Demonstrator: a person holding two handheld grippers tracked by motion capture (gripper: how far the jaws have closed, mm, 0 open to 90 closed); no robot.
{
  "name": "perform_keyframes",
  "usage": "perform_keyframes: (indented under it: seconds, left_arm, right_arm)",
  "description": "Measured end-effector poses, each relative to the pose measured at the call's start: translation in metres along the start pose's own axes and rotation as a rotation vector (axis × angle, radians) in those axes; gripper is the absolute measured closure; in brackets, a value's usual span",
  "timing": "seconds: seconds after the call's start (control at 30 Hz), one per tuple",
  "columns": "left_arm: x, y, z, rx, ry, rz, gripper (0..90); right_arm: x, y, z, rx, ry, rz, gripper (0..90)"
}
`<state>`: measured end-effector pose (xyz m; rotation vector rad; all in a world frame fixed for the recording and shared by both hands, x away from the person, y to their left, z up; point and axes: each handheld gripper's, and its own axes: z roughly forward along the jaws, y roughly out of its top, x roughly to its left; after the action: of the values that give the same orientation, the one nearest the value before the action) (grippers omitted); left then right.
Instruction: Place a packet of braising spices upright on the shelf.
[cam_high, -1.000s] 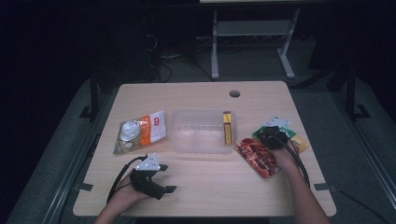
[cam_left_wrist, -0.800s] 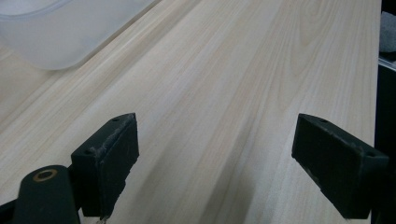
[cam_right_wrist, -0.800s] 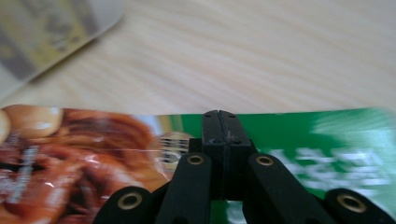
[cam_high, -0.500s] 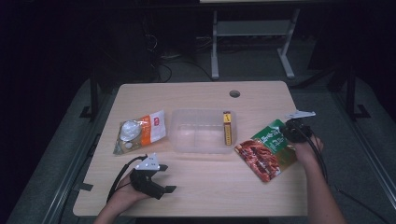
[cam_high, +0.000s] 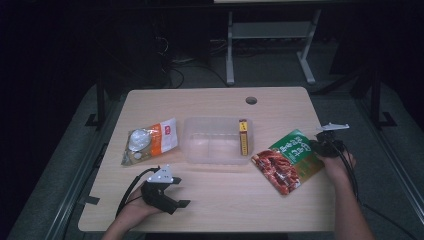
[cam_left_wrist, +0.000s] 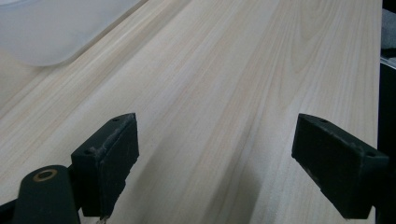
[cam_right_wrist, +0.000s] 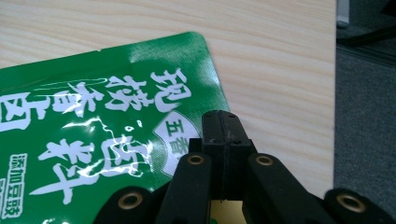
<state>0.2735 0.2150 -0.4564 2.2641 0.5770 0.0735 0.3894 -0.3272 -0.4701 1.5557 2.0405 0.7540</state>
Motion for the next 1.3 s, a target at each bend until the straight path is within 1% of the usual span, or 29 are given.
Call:
perform_keyframes:
  seconds: [0.07,0.13,0.2,0.27,0.43,0.5,0.6,0.67,0.7,0.73,0.83,0.87,0.9,1.03,1.07,1.13,1.17,1.2,1.23,1.3]
  left_arm:
    - [0.000,0.000,0.000,0.000,-0.001,0.000,14.3]
    - [-0.001,0.000,0.000,0.001,-0.003,0.003,14.2]
    - [-0.001,0.000,0.001,0.003,-0.006,0.001,14.3]
    - [-0.001,0.000,0.002,0.006,-0.010,0.005,14.2]
    - [-0.003,0.000,0.003,0.015,-0.018,0.010,14.2]
    - [-0.003,0.000,0.004,0.020,-0.020,0.013,14.3]
    - [-0.003,0.000,0.005,0.022,-0.023,0.011,14.3]
    - [-0.003,0.000,0.005,0.026,-0.021,0.014,14.3]
    - [-0.003,0.000,0.005,0.027,-0.021,0.014,14.3]
    - [-0.003,0.000,0.005,0.028,-0.022,0.015,14.3]
    - [-0.003,-0.001,0.006,0.032,-0.022,0.011,14.3]
    - [-0.003,-0.001,0.006,0.034,-0.023,0.010,14.3]
    - [-0.003,0.000,0.006,0.037,-0.023,0.013,14.3]
    - [-0.004,0.000,0.007,0.034,-0.026,0.013,14.2]
    - [-0.004,0.000,0.007,0.036,-0.028,0.016,14.2]
    - [-0.004,0.000,0.008,0.037,-0.030,0.018,14.2]
    - [-0.004,0.000,0.008,0.040,-0.030,0.019,14.3]
    - [-0.004,0.000,0.008,0.042,-0.030,0.021,14.2]
    - [-0.005,0.000,0.009,0.035,-0.033,0.011,14.2]
    - [-0.006,0.000,0.009,0.033,-0.035,0.009,14.3]
  right_arm:
    - [-0.002,-0.001,-0.002,0.005,-0.005,0.002,90.0]
    - [-0.003,-0.004,-0.003,-0.001,0.000,0.012,90.0]
    - [-0.001,-0.005,-0.004,-0.009,0.007,0.006,90.0]
    - [0.001,-0.005,-0.004,-0.007,0.002,-0.009,90.0]
    - [0.006,-0.004,-0.003,-0.016,0.032,-0.045,90.0]
    - [0.010,-0.003,-0.001,-0.027,0.090,-0.060,90.0]
    - [0.017,-0.001,0.000,-0.023,0.106,-0.101,90.0]
    - [0.020,0.000,0.000,-0.017,0.093,-0.121,90.0]
    - [0.018,0.000,-0.001,-0.011,0.060,-0.119,90.0]
    - [0.015,0.000,-0.001,-0.009,0.043,-0.114,90.0]
    - [0.001,-0.003,-0.003,-0.004,0.018,-0.047,90.0]
    - [-0.001,-0.004,-0.003,-0.006,0.024,-0.033,90.0]
    - [-0.002,-0.006,-0.004,-0.010,0.025,-0.030,90.0]
    - [0.002,-0.006,-0.006,0.001,0.017,-0.047,90.0]
    - [0.002,-0.006,-0.005,-0.003,0.030,-0.046,90.0]
    - [0.004,-0.004,-0.003,-0.010,0.033,-0.050,90.0]
    - [0.006,-0.003,-0.002,-0.014,0.042,-0.052,90.0]
    - [0.007,-0.002,0.000,-0.020,0.046,-0.060,90.0]
    - [0.008,0.000,0.002,-0.025,0.052,-0.071,90.0]
    - [0.011,0.003,0.005,-0.032,0.078,-0.084,90.0]
